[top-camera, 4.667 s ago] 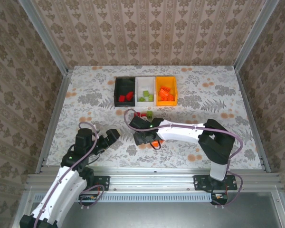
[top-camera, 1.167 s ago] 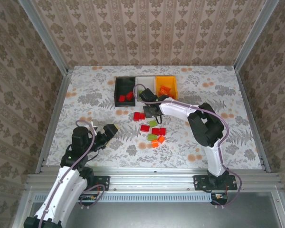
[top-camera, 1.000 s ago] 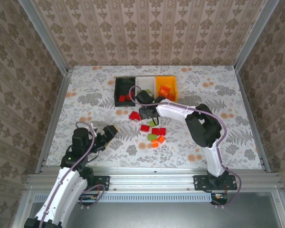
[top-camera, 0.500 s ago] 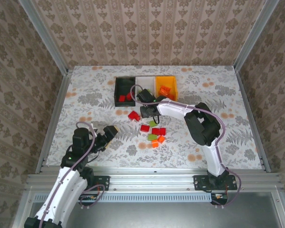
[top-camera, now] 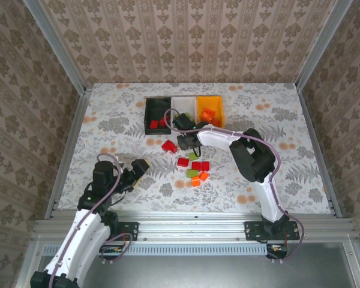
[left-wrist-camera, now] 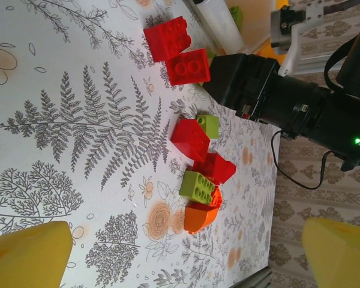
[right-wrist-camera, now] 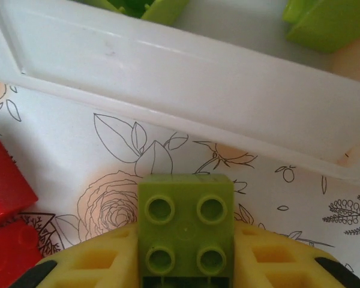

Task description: Sort the legos into containers by color

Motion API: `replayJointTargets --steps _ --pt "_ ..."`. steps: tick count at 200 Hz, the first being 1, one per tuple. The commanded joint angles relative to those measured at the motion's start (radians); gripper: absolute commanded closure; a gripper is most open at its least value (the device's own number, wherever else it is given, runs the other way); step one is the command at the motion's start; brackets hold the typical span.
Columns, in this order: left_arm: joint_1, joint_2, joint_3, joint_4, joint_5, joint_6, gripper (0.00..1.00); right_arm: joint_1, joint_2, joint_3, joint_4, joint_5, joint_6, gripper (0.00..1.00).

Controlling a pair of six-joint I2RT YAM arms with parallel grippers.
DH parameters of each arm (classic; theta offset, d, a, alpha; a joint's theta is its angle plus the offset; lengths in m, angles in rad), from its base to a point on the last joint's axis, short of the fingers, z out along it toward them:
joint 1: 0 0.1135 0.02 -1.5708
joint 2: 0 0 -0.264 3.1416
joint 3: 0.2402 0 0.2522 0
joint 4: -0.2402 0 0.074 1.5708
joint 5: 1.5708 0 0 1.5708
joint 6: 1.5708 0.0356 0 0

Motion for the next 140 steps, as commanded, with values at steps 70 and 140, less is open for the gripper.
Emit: replayJointTargets --steps 70,140 --pt "0.004 0.229 0.043 0.264 -0.023 0.007 0.00 -0.024 -0.198 0.059 -0.060 0.054 -0.060 0.68" --pt "0.028 0.610 0.201 0.437 0.113 0.047 0.00 -0.092 0.150 0.556 -0.288 0.061 -0.162 0.68"
